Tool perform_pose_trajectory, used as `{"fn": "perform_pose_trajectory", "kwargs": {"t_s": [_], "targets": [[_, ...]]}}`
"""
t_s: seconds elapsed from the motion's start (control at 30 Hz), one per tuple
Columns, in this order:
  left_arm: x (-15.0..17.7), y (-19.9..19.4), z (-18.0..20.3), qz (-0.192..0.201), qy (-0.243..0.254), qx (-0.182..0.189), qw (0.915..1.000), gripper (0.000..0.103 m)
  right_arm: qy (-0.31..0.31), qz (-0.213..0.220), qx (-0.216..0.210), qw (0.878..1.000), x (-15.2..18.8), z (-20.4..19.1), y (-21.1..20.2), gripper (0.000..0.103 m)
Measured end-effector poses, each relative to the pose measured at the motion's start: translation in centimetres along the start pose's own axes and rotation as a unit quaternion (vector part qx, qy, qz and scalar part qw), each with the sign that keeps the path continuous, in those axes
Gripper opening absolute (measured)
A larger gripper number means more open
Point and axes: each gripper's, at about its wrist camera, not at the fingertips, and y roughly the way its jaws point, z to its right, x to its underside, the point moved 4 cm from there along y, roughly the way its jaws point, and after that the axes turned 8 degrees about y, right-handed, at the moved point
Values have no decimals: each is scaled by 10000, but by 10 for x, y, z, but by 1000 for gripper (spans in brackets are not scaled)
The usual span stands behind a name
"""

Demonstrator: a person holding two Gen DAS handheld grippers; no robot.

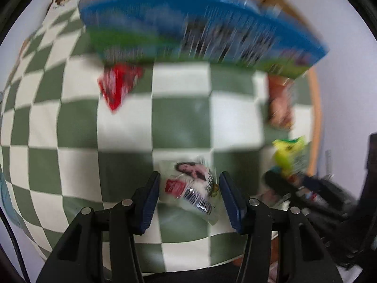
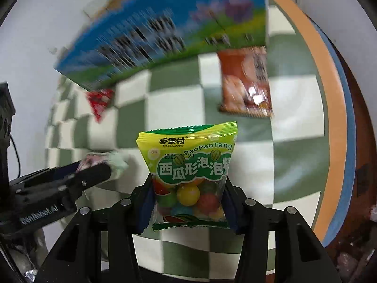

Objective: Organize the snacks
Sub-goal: 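Grasp the small white candy with the left tool while the right grasps the watermelon gum bag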

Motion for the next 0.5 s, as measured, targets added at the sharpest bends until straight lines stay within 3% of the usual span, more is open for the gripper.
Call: {"fn": "perform_pose_trajectory", "kwargs": {"t_s": [0.03,0.07,0.17,0.27,0.37,0.43,0.5], "targets": [[-9,-13,2,122,25,114,9999,32,-13,85,-87,9999,-6,-5,-11,53],[-21,-27,5,246,50,185,9995,30,-34,168,-163,9997,-11,-10,-20,53],[-61,-63,0,629,208,208,9976,30,-76,429,-420,9982,-36,-22,-48,53],[-111,-84,-21,769,355,149,9963,30,-239,735,-503,9957,-67,-38,-73,53],[-114,-74,-31,441,461,228,9977,37,-222,824,-507,9951,-90,-39,-81,53],[-101,-49,-38,105,356,368,9986,52,-183,792,-434,9957,-92,-31,-78,53],[-85,-21,-36,-340,224,531,9978,52,-42,664,-346,9972,-88,-19,-68,53]]}}
